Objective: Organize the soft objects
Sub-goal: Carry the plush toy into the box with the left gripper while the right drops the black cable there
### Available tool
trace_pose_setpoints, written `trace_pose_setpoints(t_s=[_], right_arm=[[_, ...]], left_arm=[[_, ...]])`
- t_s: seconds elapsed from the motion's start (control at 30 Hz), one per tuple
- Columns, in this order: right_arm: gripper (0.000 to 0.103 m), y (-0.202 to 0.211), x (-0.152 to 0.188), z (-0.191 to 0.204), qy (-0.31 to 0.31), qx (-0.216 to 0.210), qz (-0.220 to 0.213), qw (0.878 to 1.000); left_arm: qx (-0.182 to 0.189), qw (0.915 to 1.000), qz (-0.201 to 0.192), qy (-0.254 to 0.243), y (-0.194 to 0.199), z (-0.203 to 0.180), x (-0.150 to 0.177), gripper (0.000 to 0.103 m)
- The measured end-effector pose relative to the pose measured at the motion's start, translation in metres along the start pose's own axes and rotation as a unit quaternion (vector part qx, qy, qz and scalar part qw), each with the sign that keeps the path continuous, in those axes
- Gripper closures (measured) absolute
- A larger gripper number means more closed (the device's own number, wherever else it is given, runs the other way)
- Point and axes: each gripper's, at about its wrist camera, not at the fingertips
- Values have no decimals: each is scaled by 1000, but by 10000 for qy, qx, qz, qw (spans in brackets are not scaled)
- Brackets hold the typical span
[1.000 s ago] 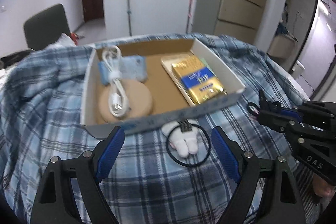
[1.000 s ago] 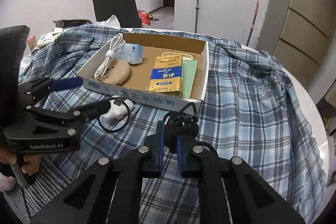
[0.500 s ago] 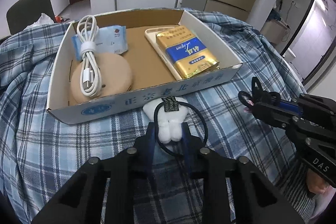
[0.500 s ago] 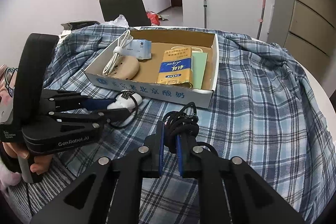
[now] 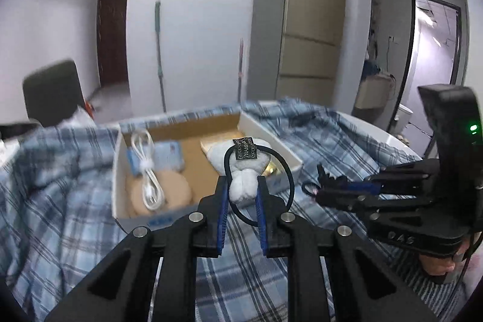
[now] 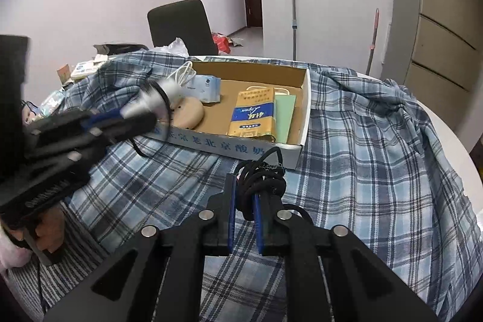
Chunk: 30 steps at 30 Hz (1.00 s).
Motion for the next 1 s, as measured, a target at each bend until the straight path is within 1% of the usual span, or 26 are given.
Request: trace_pose_setpoints(t_s=[0.13, 0.2, 0.3, 0.33, 0.4, 0.47, 0.6, 0.7, 0.73, 0.77, 0.8, 0.87, 0.9, 0.93, 0.97, 1.0], right_arm=[[93, 0, -1, 3, 64, 81, 15, 9999], [93, 1, -1, 3, 70, 120, -25, 9999], [93, 7, -3, 2, 67, 238, -122, 9996], [93, 10, -4, 3, 90, 302, -171, 9994], [93, 19, -7, 5, 181, 466, -275, 9984], [93, 31, -11, 12, 430, 811, -451, 9948], [93, 51, -26, 17, 505, 806, -665, 9932], [93, 65, -49, 21, 573, 799, -830, 9917], [93, 69, -57, 22, 591, 818, -871, 9911], [93, 71, -67, 22, 584, 796, -915, 9909], [93, 73, -78, 23, 560, 747, -908, 9915], [93, 68, -102, 19, 345, 758, -574, 9949], [93, 63, -113, 14, 186, 626, -402, 9971], [93, 58, -124, 10, 60, 409, -303, 9987], [93, 52, -133, 7, 27, 315, -232, 9992], [93, 46, -142, 6, 34, 324, -173, 9993]], left_arm=[[-76, 9999, -89, -78, 4, -3, -2, 85], [-171, 9997, -142, -106, 9, -4, -5, 85], [-144, 9990, -389, -170, 31, -9, -13, 85], [-134, 9984, -510, -194, 42, -11, -19, 85], [-221, 9976, -625, -212, 57, -16, -31, 85], [-314, 9965, -752, -161, 73, -19, -43, 85], [-444, 9962, -744, 17, 86, -18, -71, 85], [-587, 9951, -769, 195, 86, -15, -98, 85], [-544, 9945, -860, 247, 87, -15, -111, 85], [-589, 9929, -989, 297, 87, -15, -120, 85], [-685, 9908, -1104, 391, 87, -15, -130, 85], [-659, 9922, -934, 489, 81, -15, -149, 85], [-686, 9929, -824, 521, 76, -15, -157, 85], [-770, 9931, -727, 506, 70, -15, -166, 85], [-810, 9926, -730, 530, 68, -13, -171, 85], [-810, 9915, -807, 628, 66, -10, -174, 85]])
Point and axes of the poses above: each gripper's, at about its wrist camera, not at the fingertips, and y roughly against the way its jaws point, z to its left, x to its underside, and after that the axes turned 9 degrees about y, right-handed
